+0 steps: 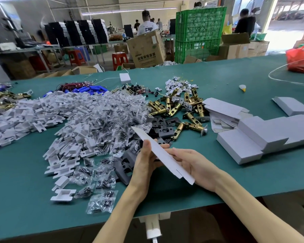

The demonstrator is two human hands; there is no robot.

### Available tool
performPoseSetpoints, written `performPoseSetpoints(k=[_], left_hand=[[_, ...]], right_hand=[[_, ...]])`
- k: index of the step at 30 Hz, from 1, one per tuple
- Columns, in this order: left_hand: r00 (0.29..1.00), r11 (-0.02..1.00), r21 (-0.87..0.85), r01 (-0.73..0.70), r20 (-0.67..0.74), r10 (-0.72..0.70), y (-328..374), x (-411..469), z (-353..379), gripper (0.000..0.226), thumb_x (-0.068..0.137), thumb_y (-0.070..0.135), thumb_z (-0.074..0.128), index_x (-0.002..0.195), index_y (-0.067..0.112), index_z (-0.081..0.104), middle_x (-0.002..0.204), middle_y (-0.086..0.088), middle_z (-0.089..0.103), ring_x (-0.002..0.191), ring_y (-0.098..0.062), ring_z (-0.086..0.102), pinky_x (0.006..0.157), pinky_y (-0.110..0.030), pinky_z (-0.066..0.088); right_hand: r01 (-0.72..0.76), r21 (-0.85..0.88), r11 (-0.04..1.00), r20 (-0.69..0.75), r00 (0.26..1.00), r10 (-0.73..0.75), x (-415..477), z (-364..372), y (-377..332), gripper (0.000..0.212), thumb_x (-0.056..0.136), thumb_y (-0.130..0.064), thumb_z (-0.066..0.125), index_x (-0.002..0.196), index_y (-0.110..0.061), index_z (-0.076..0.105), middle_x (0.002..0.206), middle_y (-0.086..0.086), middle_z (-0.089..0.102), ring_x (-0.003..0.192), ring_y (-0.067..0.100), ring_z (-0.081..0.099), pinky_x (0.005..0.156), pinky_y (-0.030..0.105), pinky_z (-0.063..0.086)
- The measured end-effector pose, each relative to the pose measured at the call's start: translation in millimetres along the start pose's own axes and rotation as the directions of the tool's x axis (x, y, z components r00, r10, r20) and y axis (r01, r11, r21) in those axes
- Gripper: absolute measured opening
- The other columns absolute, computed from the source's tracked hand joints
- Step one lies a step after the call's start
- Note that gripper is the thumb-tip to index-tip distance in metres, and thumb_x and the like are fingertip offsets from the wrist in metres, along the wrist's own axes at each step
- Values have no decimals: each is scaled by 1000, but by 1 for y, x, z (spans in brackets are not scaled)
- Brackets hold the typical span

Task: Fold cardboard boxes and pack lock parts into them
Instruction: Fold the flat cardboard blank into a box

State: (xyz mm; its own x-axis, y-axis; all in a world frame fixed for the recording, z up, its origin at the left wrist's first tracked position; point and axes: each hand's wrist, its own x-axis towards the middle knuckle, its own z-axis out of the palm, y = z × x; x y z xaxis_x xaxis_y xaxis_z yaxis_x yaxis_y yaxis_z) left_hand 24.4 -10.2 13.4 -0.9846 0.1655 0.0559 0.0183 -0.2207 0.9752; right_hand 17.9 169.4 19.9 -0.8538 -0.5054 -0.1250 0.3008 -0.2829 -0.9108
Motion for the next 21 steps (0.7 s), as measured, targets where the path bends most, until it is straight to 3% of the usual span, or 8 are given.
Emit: performPoseSetpoints(k=[2, 7, 10, 14, 17, 18, 21], left_hand=[[1000, 1000, -16, 7, -18, -7, 1, 1, 1, 79, 65, 96, 61, 108, 32, 80, 120, -12, 76, 115, -30, 72, 96, -41, 56], [999, 1000, -20, -16, -37, 16, 2, 0, 2, 106, 70, 88, 66, 127, -2, 63, 118, -23, 74, 113, -40, 70, 84, -33, 60], [998, 999, -39, -37, -46, 35, -1, -1, 1, 105, 72, 85, 67, 125, -6, 62, 115, -38, 66, 108, -48, 68, 83, -37, 62], [997, 1000, -6, 14, -76, -14, -1, 0, -1, 108, 65, 93, 64, 120, 0, 64, 116, -25, 73, 108, -46, 70, 91, -45, 61], [997, 1000, 1, 29, -72, -29, -3, 1, -2, 92, 59, 98, 62, 114, 25, 75, 120, -14, 75, 110, -35, 73, 95, -48, 61], [997, 999, 8, 32, -68, -31, -1, 0, -1, 94, 60, 98, 62, 117, 25, 75, 122, -13, 75, 112, -34, 72, 97, -50, 59], [998, 998, 25, 51, -39, -50, 3, -3, -1, 117, 62, 97, 61, 134, 5, 63, 128, -18, 71, 120, -36, 69, 109, -58, 48]], right_hand=[[5, 28, 1000, 7, 1000, -6, 0, -1, 2, 42, 102, -34, 60, 133, -6, 67, 111, 9, 72, 85, 11, 71, 66, 19, 55], [0, -23, 1000, -47, 999, -1, 0, 1, 3, 44, 102, -41, 58, 127, -8, 71, 132, 24, 65, 101, 21, 65, 76, 21, 53], [15, -26, 1000, -25, 1000, -16, -1, 3, 2, 52, 104, -46, 51, 126, -3, 70, 122, 21, 71, 98, 18, 69, 75, 19, 54], [-5, 20, 1000, -60, 998, 6, 3, 8, 3, 66, 96, -56, 56, 128, 1, 68, 123, 20, 71, 96, 20, 73, 73, 24, 58], [13, -42, 999, -30, 999, -14, 3, 8, 5, 45, 97, -43, 66, 129, -11, 70, 122, 15, 72, 98, 22, 71, 76, 27, 59], [26, -77, 997, -12, 1000, -27, 2, 6, 7, 45, 94, -37, 72, 132, -13, 68, 124, 14, 71, 101, 22, 70, 79, 28, 58], [47, -114, 992, -33, 998, -51, 1, 6, 9, 60, 80, -30, 83, 134, -12, 62, 120, 10, 72, 106, 22, 69, 86, 28, 57]])
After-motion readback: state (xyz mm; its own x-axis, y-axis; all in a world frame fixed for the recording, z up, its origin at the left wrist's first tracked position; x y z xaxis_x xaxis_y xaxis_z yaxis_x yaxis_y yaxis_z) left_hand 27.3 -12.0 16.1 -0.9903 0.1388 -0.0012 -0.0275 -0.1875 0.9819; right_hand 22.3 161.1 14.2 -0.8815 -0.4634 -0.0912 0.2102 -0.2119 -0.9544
